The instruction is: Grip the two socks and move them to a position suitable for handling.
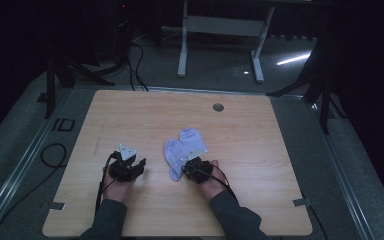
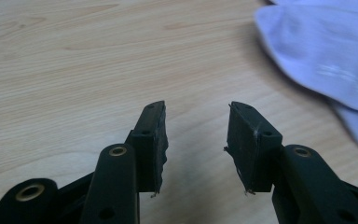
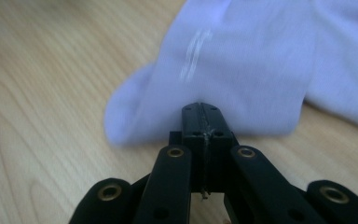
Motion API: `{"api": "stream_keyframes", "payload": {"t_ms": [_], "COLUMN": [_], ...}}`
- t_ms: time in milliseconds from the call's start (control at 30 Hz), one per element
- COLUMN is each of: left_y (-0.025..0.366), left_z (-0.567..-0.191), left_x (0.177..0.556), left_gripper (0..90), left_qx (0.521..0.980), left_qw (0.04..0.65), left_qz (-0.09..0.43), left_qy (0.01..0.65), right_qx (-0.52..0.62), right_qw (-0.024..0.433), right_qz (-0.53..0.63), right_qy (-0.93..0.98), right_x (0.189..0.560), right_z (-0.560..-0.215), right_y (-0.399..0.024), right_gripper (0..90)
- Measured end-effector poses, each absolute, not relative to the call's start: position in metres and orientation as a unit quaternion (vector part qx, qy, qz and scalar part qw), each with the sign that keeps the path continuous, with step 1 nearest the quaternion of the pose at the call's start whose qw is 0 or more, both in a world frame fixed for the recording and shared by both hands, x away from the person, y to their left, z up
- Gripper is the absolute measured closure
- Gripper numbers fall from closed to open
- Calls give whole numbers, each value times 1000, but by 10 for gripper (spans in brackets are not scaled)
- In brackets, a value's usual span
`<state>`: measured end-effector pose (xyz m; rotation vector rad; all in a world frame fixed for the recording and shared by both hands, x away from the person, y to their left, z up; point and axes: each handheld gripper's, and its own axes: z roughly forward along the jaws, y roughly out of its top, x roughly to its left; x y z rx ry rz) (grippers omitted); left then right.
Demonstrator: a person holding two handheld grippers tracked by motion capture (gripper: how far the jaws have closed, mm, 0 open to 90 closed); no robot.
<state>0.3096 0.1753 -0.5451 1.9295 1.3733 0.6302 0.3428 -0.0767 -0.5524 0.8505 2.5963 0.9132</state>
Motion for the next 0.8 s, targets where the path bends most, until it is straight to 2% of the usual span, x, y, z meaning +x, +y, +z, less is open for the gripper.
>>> {"api": "stream_keyframes", "payload": {"t_ms": [233,467,800], "left_y": [165,160,144], "left_z": [-542,-542,-542], "left_x": [304,300,284], "left_gripper": [568,568,603], "left_qx": [750,755,773], "left_qw": [345,346,354], "left_qz": [239,233,216], "left_qy": [511,505,480], "right_qx": [290,291,281], "right_qw": [137,150,128], "right_qz": [321,346,324], "right_qy": [891,879,894], "right_x": [339,343,343], "right_z": [-550,-533,-552], "right_y": [-80,-71,-62], "right_gripper": [895,895,896]}}
